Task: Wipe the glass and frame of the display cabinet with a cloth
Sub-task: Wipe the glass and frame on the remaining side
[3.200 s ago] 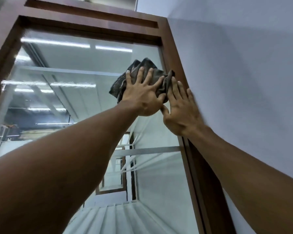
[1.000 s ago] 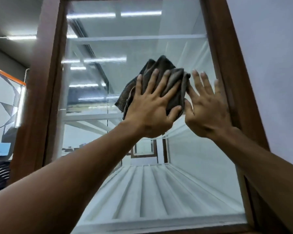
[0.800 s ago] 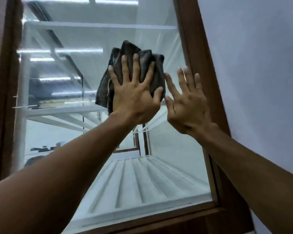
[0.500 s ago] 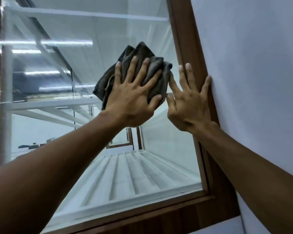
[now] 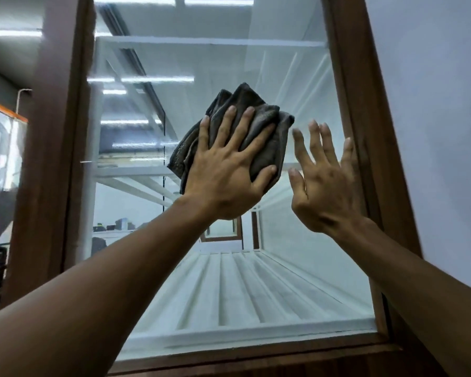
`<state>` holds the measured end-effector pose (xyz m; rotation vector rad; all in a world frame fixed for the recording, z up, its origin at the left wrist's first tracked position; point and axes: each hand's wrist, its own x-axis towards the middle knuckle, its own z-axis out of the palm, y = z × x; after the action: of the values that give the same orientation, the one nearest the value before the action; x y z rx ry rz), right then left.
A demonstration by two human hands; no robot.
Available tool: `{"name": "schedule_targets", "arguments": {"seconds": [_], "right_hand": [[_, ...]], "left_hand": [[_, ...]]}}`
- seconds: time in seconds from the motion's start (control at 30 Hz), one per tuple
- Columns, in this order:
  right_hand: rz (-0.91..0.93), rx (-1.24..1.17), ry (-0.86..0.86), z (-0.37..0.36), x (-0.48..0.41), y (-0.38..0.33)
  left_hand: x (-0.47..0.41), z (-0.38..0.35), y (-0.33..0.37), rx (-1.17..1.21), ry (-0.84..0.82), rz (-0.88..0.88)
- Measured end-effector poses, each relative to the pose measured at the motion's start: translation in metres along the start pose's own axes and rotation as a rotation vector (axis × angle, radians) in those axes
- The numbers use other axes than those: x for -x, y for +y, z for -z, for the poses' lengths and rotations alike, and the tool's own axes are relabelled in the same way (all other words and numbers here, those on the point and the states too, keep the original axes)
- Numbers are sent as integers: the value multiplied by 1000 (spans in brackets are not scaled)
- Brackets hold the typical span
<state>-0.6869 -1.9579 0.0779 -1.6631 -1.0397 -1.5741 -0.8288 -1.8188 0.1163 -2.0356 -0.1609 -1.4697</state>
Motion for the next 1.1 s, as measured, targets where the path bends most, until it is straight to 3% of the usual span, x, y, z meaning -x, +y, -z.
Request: {"name": "schedule_targets", "arguments": {"seconds": [0.37, 0.6, 0.77, 0.9, 0.93, 1.03, 1.07, 1.1], "right_hand": [[92, 34, -106, -18, -37, -85], [101, 55, -98, -24, -36, -85], [156, 44, -85, -24, -17, -83], [204, 40, -65, -25, 4, -77], [211, 34, -61, -24, 7, -74], [207, 20, -45, -23, 17, -64], [194, 16, -33, -23, 22, -61], [174, 10, -17, -23, 28, -57]], "left_hand": [[40, 23, -78, -34, 19, 156], [68, 41, -129, 24, 58, 319], [88, 29, -96, 44, 66, 444], [98, 20, -76, -53, -27, 39], [96, 20, -77, -53, -3, 67], [85, 14, -55, 26, 79, 466], [82, 11, -40, 35, 67, 477], [81, 7, -23, 22, 45, 375]]}}
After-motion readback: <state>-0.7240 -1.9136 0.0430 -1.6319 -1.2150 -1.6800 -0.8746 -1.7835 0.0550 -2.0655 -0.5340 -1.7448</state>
